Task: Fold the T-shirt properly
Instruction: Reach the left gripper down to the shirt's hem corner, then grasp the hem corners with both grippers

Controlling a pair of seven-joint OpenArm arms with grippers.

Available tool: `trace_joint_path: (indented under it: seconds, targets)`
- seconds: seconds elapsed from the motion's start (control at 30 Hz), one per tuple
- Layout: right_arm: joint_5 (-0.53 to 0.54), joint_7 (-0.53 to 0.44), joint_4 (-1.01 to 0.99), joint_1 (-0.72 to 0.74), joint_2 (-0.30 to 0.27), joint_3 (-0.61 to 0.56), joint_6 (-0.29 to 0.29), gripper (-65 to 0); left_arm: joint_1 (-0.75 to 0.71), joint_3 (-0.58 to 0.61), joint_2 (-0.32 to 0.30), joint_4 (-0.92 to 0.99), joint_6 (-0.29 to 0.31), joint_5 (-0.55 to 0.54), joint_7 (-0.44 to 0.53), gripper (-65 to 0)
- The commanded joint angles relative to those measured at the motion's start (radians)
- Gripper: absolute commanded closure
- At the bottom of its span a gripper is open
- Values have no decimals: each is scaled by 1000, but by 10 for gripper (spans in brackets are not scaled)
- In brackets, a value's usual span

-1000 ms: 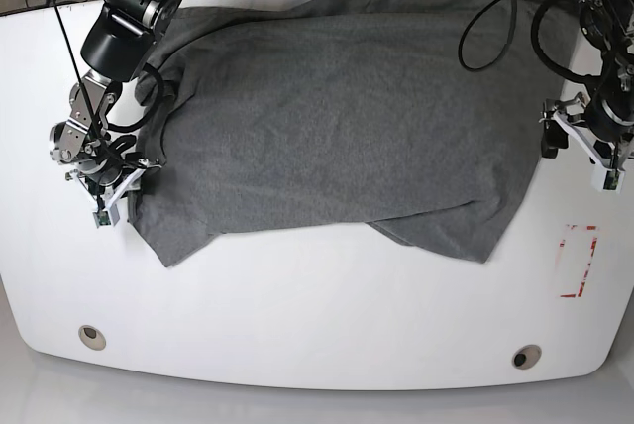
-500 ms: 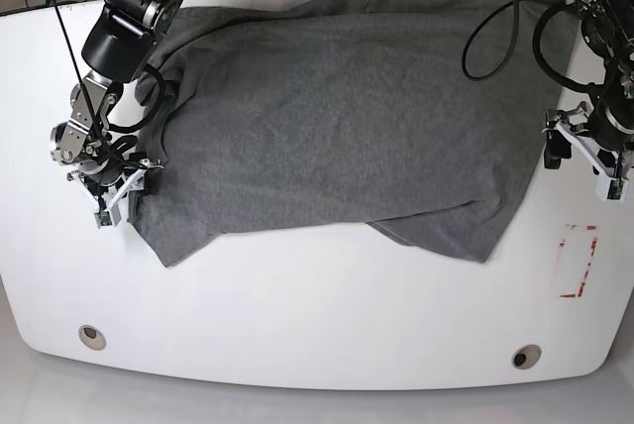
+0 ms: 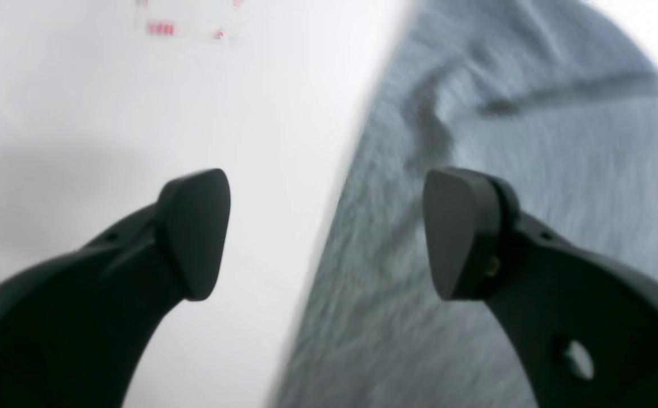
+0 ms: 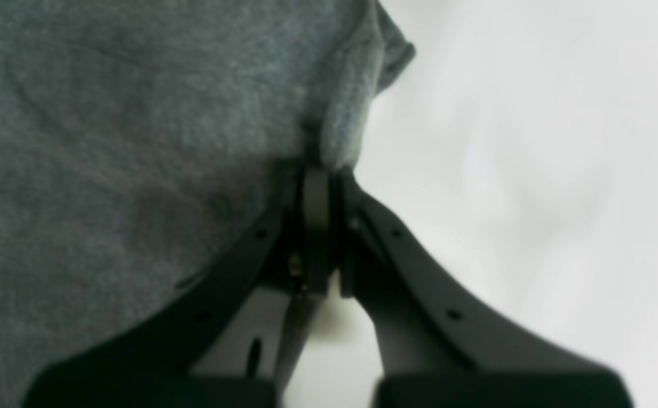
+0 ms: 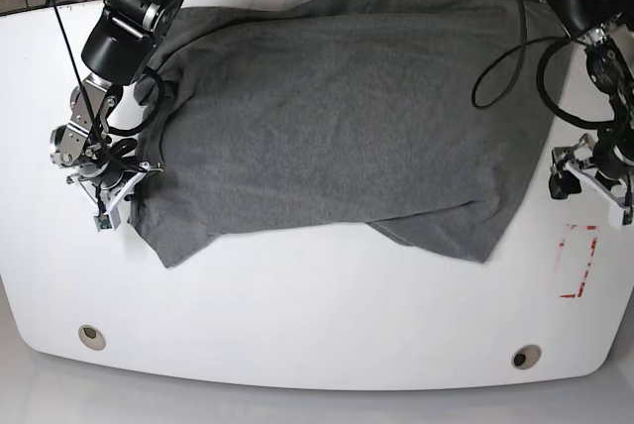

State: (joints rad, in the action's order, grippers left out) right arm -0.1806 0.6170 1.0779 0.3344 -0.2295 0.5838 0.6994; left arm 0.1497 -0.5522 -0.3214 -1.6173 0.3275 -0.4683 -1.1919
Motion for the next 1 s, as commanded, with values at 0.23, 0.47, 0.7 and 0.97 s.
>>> trace_joint_path:
  seconds: [0.23, 0.47, 0.7, 0.97]
  targets:
    - [10, -18, 17, 24, 0, 0, -1, -2, 210, 143, -15, 337, -37, -17, 171, -506]
    - [10, -18, 20, 24, 9, 0, -1, -2, 328, 238, -15, 627, -38, -17, 321, -506]
    - [10, -18, 20, 27, 11, 0, -1, -2, 405, 373, -15, 846, -38, -17, 476, -506]
    - [10, -18, 20, 29, 11, 0, -1, -2, 471, 469, 1, 1001, -38, -22, 544, -507]
